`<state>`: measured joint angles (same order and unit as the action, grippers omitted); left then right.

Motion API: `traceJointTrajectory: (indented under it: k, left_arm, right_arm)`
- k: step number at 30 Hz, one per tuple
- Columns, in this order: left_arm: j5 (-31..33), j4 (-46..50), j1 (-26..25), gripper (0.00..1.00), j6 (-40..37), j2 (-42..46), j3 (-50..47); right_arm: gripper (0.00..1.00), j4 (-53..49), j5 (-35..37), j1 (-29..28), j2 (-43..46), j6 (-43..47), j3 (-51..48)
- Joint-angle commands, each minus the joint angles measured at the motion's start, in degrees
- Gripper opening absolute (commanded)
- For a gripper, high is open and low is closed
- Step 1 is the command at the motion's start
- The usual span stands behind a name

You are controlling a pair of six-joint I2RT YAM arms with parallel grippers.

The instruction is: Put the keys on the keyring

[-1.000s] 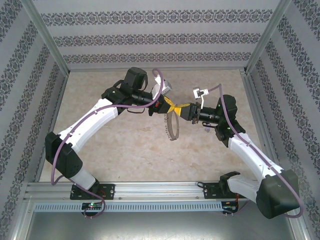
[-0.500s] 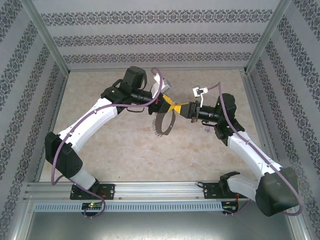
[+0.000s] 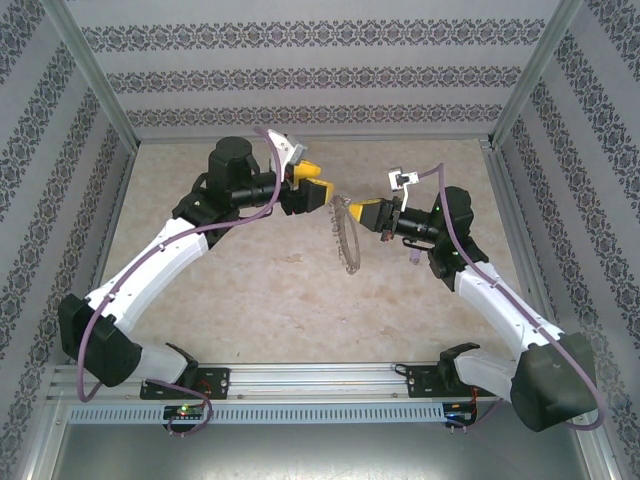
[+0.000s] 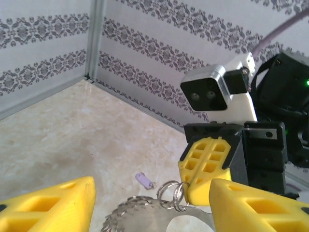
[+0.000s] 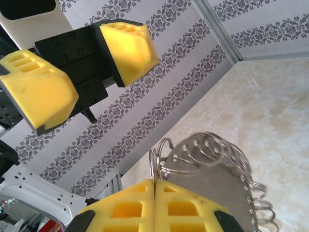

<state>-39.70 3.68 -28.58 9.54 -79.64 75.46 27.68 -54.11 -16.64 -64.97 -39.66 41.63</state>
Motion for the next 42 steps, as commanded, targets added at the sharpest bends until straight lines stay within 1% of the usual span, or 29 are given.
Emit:
traceJointTrajectory:
  k: [1,7,11,16,27,42]
  left_arm:
    - [0.1,-6.1,1.3,0.61,5.3,0.0,-1.6]
    - [-5.5,-8.1,2.3,0.52,7.9,-2.8,-2.6]
    - [-10.6,-11.0,2.4,0.46,10.7,-4.1,-3.4]
    - [-14.2,-14.9,2.4,0.4,15.8,-5.4,-4.6]
    - [-16.6,-23.9,2.3,0.36,23.0,-6.2,-8.1]
    - [-16.4,-26.0,1.8,0.33,24.3,-7.7,-9.1]
  right_arm:
    - [0.0,5.5,0.9,-0.2,-0.8,-1.1,1.3]
    - [0.0,6.2,0.7,-0.6,-2.6,-1.4,2.9]
    - [0.0,6.8,1.0,-0.6,-3.6,-1.6,3.5]
    - [0.0,7.9,0.7,-0.6,-4.7,-1.9,4.1]
    - [0.0,9.5,0.1,-0.6,-6.3,-2.8,5.2]
    - [0.0,10.8,0.1,-0.5,-6.8,-3.6,4.9]
